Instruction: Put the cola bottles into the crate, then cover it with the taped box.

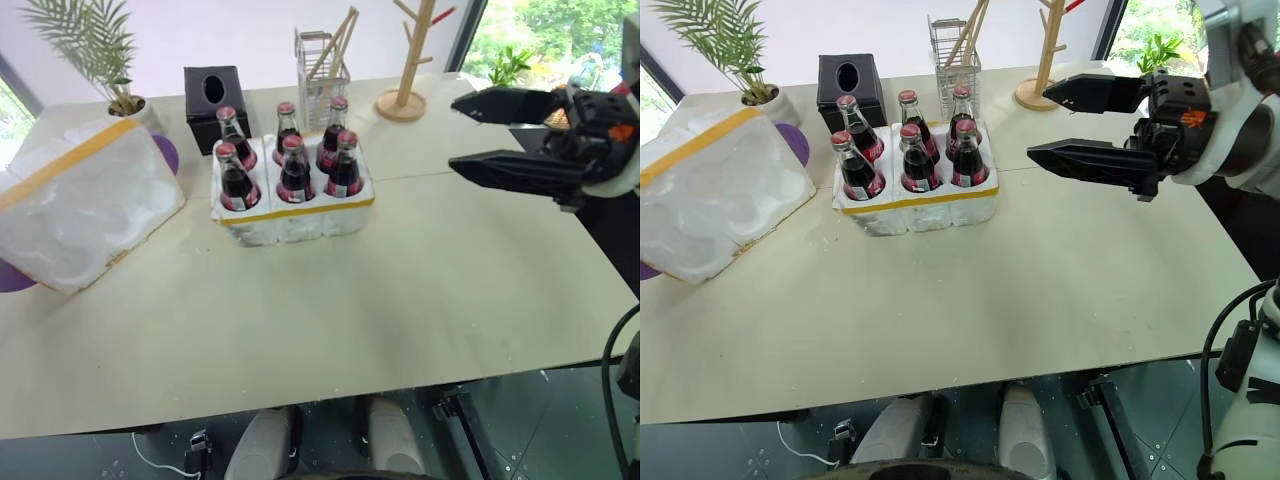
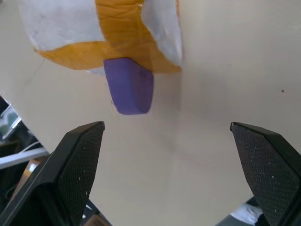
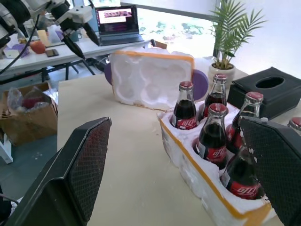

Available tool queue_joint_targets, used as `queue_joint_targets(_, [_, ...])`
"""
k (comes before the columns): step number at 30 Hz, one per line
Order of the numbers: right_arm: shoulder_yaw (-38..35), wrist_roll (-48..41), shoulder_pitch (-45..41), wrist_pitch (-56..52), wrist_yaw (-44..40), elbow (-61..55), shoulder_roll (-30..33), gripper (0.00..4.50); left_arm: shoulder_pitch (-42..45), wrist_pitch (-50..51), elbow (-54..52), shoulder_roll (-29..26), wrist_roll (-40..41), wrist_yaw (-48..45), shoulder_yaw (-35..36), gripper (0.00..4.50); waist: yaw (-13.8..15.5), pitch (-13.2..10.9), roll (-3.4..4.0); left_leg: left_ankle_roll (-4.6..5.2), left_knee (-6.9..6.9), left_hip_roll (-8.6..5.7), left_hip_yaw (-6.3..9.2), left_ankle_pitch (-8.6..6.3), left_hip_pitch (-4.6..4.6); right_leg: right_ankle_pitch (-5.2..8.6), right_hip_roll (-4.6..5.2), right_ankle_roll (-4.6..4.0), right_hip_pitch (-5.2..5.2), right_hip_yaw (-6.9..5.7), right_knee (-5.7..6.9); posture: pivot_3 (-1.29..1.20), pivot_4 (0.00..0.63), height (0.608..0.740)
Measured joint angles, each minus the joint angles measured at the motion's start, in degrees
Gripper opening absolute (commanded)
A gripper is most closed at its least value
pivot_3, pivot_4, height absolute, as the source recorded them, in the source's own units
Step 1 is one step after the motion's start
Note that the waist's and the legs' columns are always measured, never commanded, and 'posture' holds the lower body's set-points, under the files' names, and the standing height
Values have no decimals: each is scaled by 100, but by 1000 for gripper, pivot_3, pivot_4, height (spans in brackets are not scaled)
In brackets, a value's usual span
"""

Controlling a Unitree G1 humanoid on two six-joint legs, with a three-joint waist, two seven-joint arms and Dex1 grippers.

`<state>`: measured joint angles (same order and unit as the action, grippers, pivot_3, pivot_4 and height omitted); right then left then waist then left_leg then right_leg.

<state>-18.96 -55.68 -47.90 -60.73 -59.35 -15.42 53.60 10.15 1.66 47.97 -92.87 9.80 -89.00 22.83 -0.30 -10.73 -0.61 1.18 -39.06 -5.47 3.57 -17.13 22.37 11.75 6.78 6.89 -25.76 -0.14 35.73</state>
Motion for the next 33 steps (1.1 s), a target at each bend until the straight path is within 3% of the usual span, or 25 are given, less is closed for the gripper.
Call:
queue_joint_targets(4, [111, 40, -68, 154, 167, 99, -37, 4443, 2393, -406, 717, 681, -1179, 191, -1705, 4500, -14, 1, -3, 5, -6, -6, -8, -1, 4, -1, 0, 1, -13, -2, 30, 0, 150, 740])
queue_joint_targets(9, [148, -1, -139, 178, 293, 89, 50, 4443, 4049, -787, 1737, 1395, -2343, 565, -2875, 4500, -55, 7, -26, 14, -12, -5, -20, -6, 7, -4, 0, 6, -22, -4, 40, 0, 150, 740])
queue_joint_targets(15, [-43, -229, 24, 103, 506, -125, 282, 4443, 4486, -1092, 2403, 1591, -2914, 902, -3310, 4500, -75, 7, -29, 32, -11, -2, -44, -16, 15, -4, 6, 7, -48, -3, 41, 0, 150, 740])
queue_joint_targets(23, [-184, -522, 150, 99, 762, -247, 378, 4443, 4647, -1047, 2621, 1675, -2929, 936, -3303, 4500, -49, 8, -30, 30, -18, -2, -48, -15, 14, -4, 9, 7, -47, -3, 39, 0, 150, 740])
queue_joint_targets(26, [-155, -521, 152, 148, 772, -242, 378, 4500, 4711, -914, 2639, 1741, -2891, 881, -3242, 3286, -47, 8, -30, 30, -18, -1, -48, -15, 14, -3, 9, 7, -48, -3, 40, 0, 150, 740])
queue_joint_targets(30, [-36, -377, 374, 355, 611, -254, 408, 4500, 4746, -751, 2644, 1772, -2801, 639, -3205, 1076, -51, 8, -31, 31, -18, -1, -49, -16, 14, -4, 8, 7, -47, -3, 43, 0, 150, 740])
queue_joint_targets(32, [-11, -296, 499, 425, 551, -256, 436, 4500, 4737, -727, 2643, 1772, -2780, 578, -3161, 345, -45, 8, -31, 31, -18, -2, -49, -16, 14, -4, 8, 7, -47, -3, 42, 0, 150, 740])
queue_joint_targets(33, [12, -249, 560, 471, 521, -264, 468, 4500, 4733, -726, 2641, 1772, -2772, 556, -3134, 261, -45, 8, -31, 31, -18, -1, -49, -15, 14, -4, 8, 7, -47, -3, 42, 0, 150, 740])
